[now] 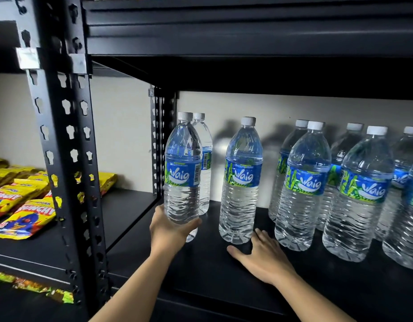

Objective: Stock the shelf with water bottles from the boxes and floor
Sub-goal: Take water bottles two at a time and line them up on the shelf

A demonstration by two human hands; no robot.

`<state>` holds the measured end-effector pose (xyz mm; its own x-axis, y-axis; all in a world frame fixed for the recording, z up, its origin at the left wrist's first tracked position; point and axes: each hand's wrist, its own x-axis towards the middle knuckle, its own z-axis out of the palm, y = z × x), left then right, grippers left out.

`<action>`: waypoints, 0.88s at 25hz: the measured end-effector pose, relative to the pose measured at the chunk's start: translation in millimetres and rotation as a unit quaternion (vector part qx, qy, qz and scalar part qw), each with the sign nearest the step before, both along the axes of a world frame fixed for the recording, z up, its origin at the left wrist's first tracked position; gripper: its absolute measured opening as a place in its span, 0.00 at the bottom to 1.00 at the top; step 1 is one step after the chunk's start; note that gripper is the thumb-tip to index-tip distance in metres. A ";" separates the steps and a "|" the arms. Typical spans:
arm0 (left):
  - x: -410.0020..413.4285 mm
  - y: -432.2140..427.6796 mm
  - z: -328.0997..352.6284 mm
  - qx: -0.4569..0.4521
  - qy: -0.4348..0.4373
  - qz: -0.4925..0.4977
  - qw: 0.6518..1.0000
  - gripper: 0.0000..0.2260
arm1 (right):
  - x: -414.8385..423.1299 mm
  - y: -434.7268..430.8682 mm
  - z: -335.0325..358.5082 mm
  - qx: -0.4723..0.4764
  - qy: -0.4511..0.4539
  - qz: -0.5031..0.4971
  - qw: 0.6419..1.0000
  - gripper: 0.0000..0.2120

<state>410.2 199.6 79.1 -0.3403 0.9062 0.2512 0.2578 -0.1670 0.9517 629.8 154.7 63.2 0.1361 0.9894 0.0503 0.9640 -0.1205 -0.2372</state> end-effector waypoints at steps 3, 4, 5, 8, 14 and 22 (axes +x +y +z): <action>3.9 13.0 -2.1 -0.006 0.025 0.011 1.000 0.33 | 0.4 0.2 0.0 0.004 0.002 -0.001 1.000 0.50; 5.0 16.1 -2.1 -0.011 0.033 0.013 0.999 0.34 | 0.4 0.5 -0.4 0.005 0.003 -0.001 1.000 0.50; 5.7 18.9 -2.1 -0.019 0.040 0.016 0.999 0.35 | 0.6 0.8 -1.1 0.007 0.004 -0.001 1.000 0.50; 7.0 24.9 -3.8 -0.047 0.064 0.010 0.997 0.37 | 0.3 0.9 -1.8 0.011 0.009 -0.001 1.000 0.50; 9.0 35.3 -11.6 -0.070 0.101 -0.004 0.992 0.38 | 0.6 -0.5 -1.5 0.026 0.021 0.002 0.999 0.49; 6.0 40.2 -18.5 -0.061 0.181 -0.005 0.982 0.42 | 0.9 -1.7 -0.3 0.036 0.039 -0.001 0.999 0.48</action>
